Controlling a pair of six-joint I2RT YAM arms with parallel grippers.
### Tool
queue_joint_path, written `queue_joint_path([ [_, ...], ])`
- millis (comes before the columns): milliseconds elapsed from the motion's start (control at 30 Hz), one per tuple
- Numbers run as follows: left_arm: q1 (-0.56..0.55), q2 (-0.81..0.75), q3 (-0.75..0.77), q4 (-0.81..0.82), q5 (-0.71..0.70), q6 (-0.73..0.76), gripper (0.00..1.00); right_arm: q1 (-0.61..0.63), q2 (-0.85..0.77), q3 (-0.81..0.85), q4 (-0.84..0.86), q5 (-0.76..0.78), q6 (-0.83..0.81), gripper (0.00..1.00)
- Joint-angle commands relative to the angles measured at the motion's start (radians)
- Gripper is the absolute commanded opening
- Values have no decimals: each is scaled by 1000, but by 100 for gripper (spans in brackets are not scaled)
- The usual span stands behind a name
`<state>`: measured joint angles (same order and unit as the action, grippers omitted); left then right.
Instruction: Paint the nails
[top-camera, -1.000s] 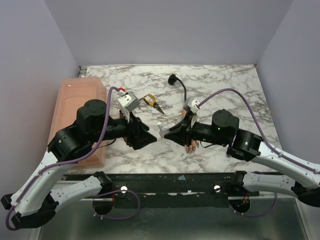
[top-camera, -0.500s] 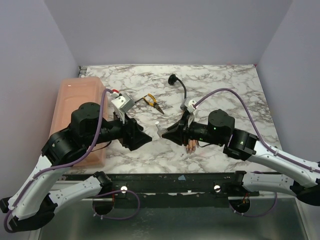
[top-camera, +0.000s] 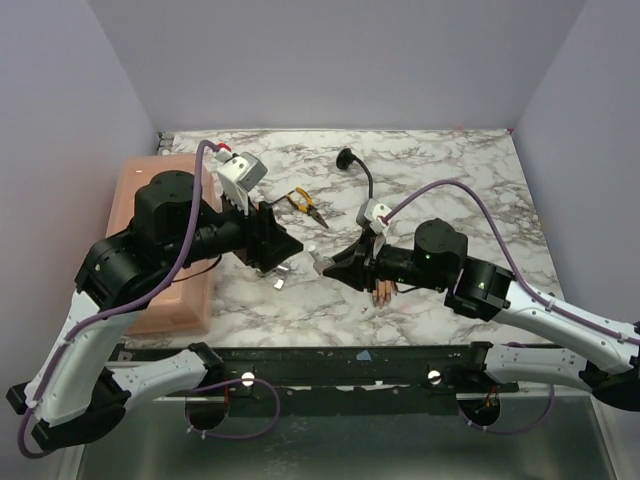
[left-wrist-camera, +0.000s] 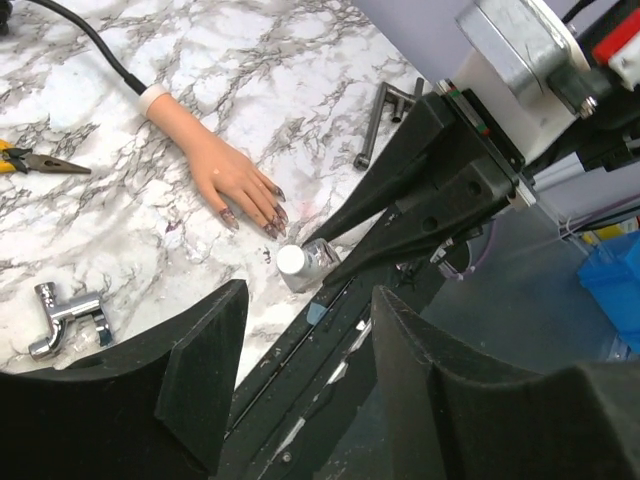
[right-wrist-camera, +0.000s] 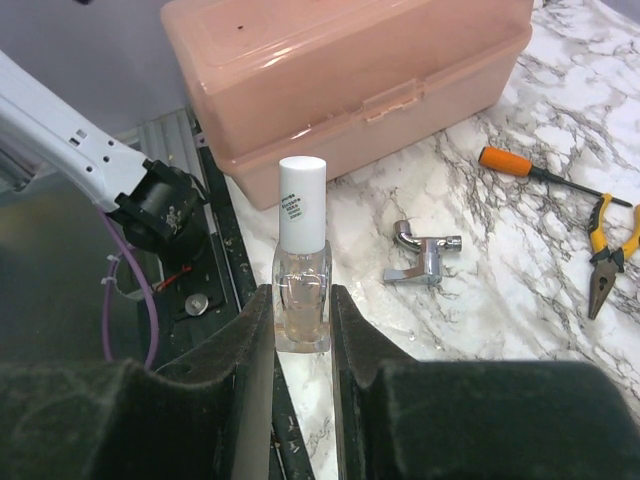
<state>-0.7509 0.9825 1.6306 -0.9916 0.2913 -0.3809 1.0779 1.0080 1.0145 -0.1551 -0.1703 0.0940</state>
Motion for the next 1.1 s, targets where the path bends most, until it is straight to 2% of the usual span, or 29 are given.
queue_joint_path([
  [0,22,48,33,-36,51,2,51,-2,17,35,-3,-57,-69,0],
  [200,25,77,8,-23,74,11,51,-2,20,40,15,-71,-84,0],
  [333,25,67,-34,-6,68,4,53,-2,26,50,25,-75,-83,1],
  [733,25,34,-142,56,121,10,53,-3,57,79,55,-101,-123,0],
  [933,25,29,-181,101,154,17,44,-2,59,81,67,-116,-119,1],
  [1000,25,29,-189,116,161,19,37,-3,56,81,70,-119,-118,1],
  [1067,25,24,-202,134,180,23,26,-2,54,79,72,-123,-116,1],
])
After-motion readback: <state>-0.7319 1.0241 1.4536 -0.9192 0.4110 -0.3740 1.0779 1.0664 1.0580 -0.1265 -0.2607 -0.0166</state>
